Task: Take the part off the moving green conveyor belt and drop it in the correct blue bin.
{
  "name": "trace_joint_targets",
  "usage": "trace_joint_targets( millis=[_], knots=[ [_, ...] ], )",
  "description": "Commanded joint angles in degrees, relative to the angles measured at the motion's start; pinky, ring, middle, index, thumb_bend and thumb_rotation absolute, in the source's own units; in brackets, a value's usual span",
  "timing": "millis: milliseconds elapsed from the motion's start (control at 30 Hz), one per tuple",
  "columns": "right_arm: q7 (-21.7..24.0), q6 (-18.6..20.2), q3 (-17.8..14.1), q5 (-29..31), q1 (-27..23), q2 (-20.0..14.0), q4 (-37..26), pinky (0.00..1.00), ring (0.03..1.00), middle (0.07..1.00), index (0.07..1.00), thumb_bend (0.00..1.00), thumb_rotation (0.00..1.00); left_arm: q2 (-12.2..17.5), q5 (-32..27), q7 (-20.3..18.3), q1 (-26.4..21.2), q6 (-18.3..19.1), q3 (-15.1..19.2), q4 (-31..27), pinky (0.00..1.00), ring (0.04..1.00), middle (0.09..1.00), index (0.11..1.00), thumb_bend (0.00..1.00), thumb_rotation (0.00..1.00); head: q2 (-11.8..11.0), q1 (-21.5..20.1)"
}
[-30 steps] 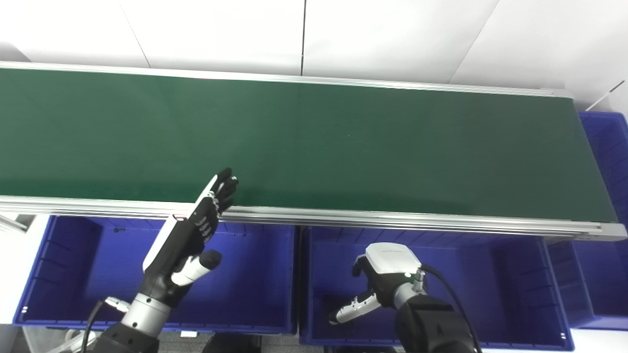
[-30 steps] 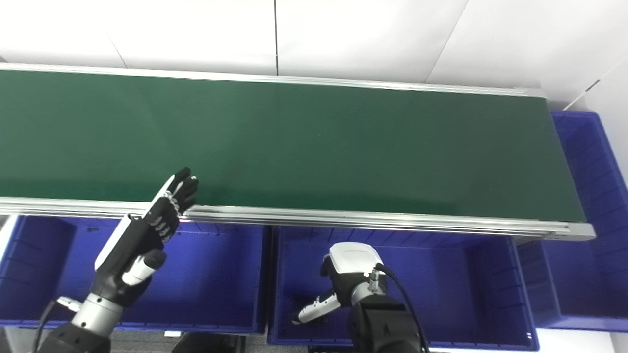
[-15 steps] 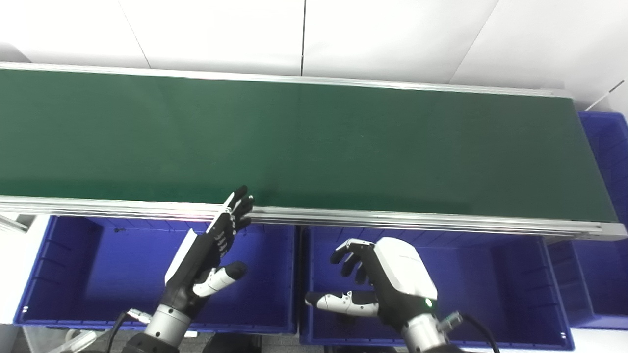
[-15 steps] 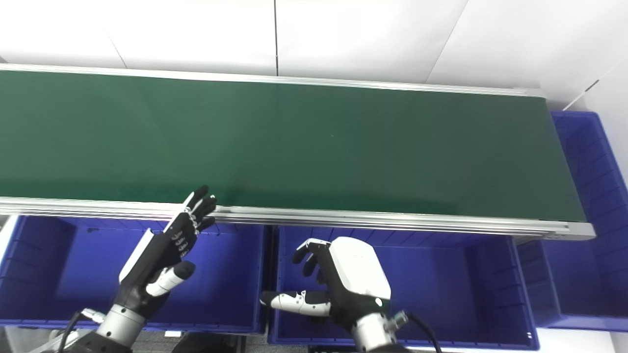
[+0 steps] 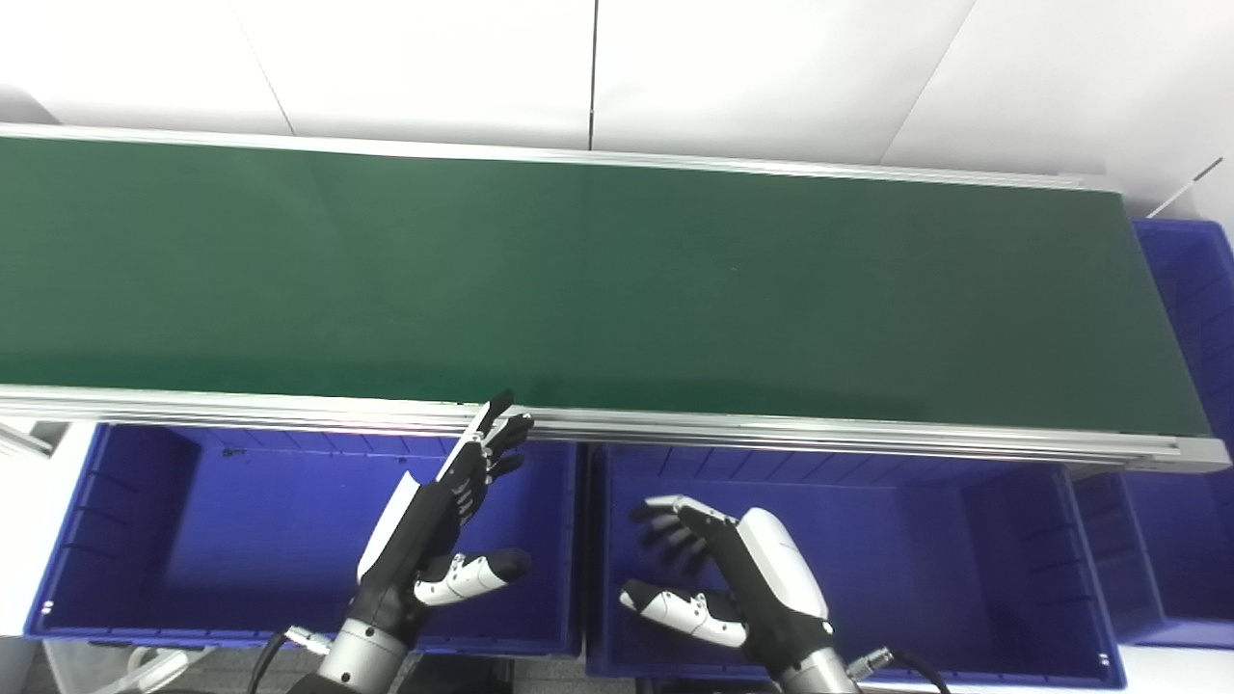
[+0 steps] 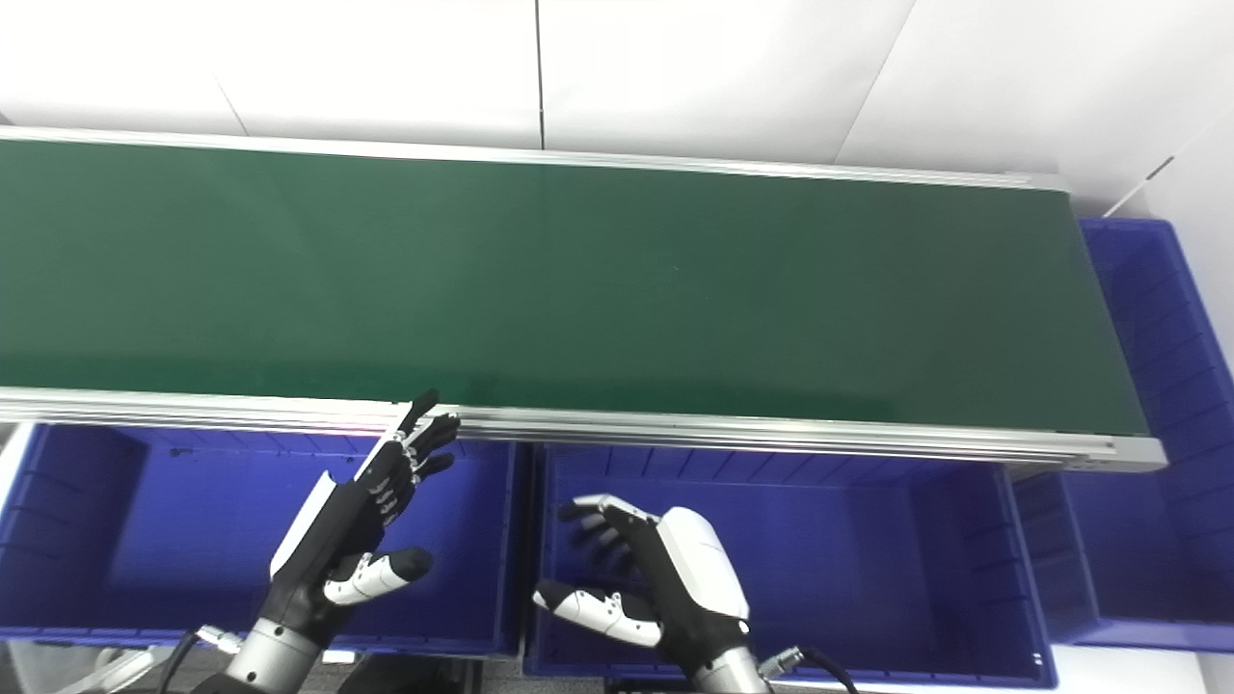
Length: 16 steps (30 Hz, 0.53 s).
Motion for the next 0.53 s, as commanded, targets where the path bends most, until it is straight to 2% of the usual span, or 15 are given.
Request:
trace_joint_targets(
  millis=[0, 67, 100, 133, 200, 433, 500],
  knots=[
    [-2.35, -6.8, -0.03, 5.18, 0.31, 0.38, 1.14, 0.68, 0.774, 0.814, 0.787, 0.72, 0.87, -0.21, 0.3, 0.51, -0.19, -2.81, -0.25, -0.63, 0.88, 0.934, 0.927, 0.989, 0.9, 0.69, 0.03, 0.09],
    [-1.67, -7.52, -0.5, 13.4, 1.13, 2.23, 2.91, 0.73, 0.816, 0.845, 0.806, 0.81, 0.9, -0.13, 0.11, 0.48, -0.14, -2.99, -0.23, -0.4, 0.88, 0.932, 0.925, 0.985, 0.9, 0.68, -0.2, -0.09],
    [-1.18, -7.07, -0.59, 16.31, 1.44, 2.91, 3.22, 0.75, 0.838, 0.866, 0.83, 0.87, 0.95, -0.05, -0.02, 0.41, -0.12, -3.02, -0.24, -0.33, 0.88, 0.931, 0.924, 0.985, 0.9, 0.67, -0.22, -0.15],
    [-0.81, -6.72, -0.58, 18.24, 1.64, 3.35, 3.37, 0.75, 0.84, 0.869, 0.834, 0.88, 0.95, 0.07, -0.22, 0.3, -0.09, -3.05, -0.23, -0.27, 0.88, 0.931, 0.925, 0.985, 0.9, 0.67, -0.34, -0.29],
    [-0.3, -6.42, -0.54, 19.79, 1.73, 3.61, 3.38, 0.77, 0.85, 0.88, 0.851, 0.9, 0.99, 0.18, -0.44, 0.19, -0.02, -2.97, -0.22, -0.3, 0.88, 0.932, 0.926, 0.988, 0.89, 0.66, -0.37, -0.32],
    [0.32, -8.42, 0.43, 20.35, 0.99, 3.31, 5.19, 0.79, 0.855, 0.877, 0.857, 0.94, 1.0, 0.78, 0.03, 0.24, -0.01, -3.78, -0.04, 0.3, 0.87, 0.929, 0.924, 0.986, 0.89, 0.68, -1.21, -0.99],
    [-0.14, -10.44, 0.71, 19.75, 0.5, 3.07, 6.4, 0.8, 0.854, 0.879, 0.86, 0.94, 1.0, 0.98, -0.23, 0.09, -0.13, -4.01, -0.03, 0.58, 0.87, 0.93, 0.926, 0.989, 0.88, 0.68, -1.37, -1.15]
  ],
)
